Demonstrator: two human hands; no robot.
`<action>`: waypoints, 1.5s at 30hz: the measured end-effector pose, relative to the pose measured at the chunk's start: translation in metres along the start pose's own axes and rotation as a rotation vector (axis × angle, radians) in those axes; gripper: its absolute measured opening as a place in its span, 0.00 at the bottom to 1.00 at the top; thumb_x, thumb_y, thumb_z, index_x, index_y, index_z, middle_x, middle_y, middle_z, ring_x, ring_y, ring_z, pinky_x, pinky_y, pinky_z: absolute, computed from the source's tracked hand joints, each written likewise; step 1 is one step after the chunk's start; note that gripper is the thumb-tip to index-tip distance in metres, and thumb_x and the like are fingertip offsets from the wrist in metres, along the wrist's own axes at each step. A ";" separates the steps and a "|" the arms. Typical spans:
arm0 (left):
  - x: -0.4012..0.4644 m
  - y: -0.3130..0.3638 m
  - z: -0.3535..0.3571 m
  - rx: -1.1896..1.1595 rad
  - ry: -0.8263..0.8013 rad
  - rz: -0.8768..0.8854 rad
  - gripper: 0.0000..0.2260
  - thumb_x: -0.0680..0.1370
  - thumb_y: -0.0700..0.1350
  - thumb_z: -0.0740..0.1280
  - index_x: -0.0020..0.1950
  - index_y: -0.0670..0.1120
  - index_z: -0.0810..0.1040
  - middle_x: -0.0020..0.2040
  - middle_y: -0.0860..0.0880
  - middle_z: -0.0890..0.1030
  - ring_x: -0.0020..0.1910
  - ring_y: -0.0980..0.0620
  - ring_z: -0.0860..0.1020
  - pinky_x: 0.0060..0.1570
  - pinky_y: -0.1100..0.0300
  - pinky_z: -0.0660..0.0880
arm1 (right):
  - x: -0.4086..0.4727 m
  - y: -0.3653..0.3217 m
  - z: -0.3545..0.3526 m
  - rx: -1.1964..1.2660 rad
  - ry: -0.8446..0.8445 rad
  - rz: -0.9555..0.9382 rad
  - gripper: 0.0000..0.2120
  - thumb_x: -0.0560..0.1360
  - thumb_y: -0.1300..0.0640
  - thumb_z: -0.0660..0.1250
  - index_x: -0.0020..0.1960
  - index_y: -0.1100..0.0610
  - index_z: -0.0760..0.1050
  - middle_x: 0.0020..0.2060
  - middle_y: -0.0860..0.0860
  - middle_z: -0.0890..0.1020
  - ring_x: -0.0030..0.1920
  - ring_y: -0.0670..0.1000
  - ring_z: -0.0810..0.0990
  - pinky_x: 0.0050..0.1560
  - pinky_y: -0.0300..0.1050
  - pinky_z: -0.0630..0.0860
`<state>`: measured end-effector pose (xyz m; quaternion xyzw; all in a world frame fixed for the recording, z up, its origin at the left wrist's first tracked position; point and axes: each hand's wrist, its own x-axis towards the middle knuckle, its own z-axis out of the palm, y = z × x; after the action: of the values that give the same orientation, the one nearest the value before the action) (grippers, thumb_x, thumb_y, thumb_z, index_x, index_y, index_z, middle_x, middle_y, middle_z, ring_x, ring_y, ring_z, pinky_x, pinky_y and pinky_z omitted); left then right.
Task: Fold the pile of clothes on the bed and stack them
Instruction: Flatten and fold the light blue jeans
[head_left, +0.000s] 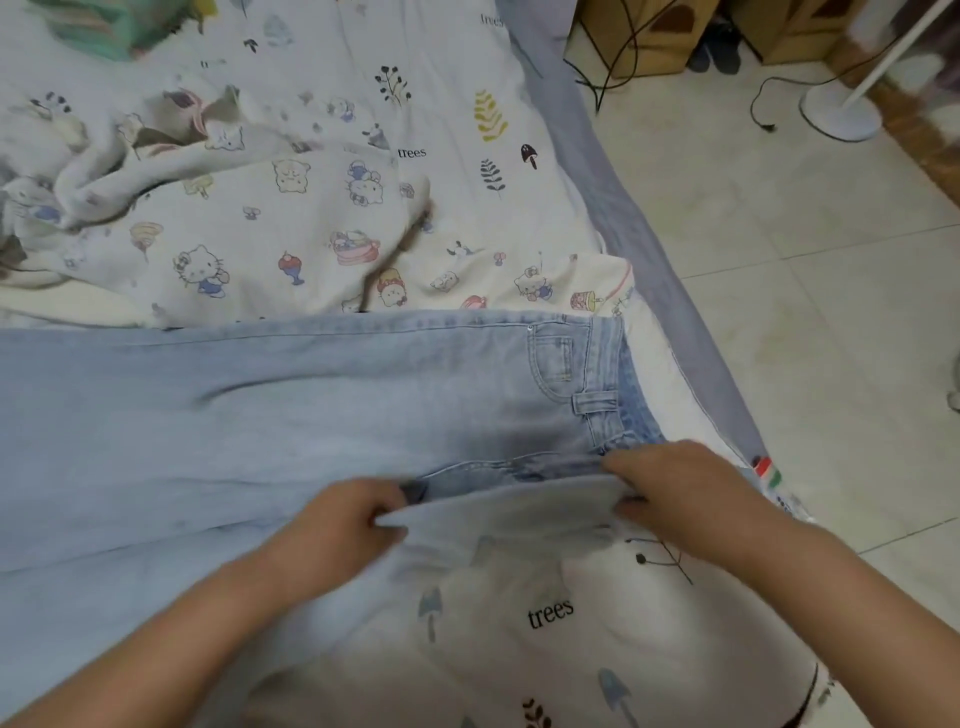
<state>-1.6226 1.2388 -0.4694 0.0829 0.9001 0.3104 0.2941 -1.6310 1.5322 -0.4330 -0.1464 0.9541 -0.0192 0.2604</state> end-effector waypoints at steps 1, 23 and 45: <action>0.006 -0.002 -0.015 -0.059 0.027 -0.025 0.15 0.71 0.39 0.72 0.28 0.50 0.71 0.26 0.57 0.72 0.29 0.64 0.72 0.32 0.71 0.64 | 0.004 0.007 -0.007 0.008 -0.012 0.030 0.05 0.74 0.53 0.63 0.42 0.46 0.67 0.42 0.45 0.77 0.44 0.50 0.75 0.41 0.43 0.67; 0.149 -0.055 -0.092 0.424 0.380 -0.045 0.11 0.79 0.43 0.60 0.58 0.44 0.78 0.53 0.41 0.81 0.52 0.40 0.77 0.48 0.52 0.71 | 0.151 0.051 0.028 0.898 0.407 0.705 0.08 0.76 0.54 0.65 0.49 0.59 0.71 0.40 0.52 0.75 0.43 0.53 0.73 0.41 0.43 0.66; 0.199 -0.029 -0.075 0.354 0.105 0.053 0.14 0.81 0.52 0.55 0.41 0.46 0.69 0.44 0.43 0.78 0.49 0.42 0.76 0.42 0.58 0.63 | 0.126 0.056 0.036 0.797 0.283 0.782 0.16 0.78 0.46 0.59 0.47 0.60 0.72 0.42 0.55 0.77 0.41 0.54 0.74 0.40 0.44 0.66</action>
<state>-1.8269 1.2436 -0.5341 0.1407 0.9523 0.1587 0.2194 -1.7316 1.5512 -0.5326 0.3308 0.8819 -0.2988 0.1531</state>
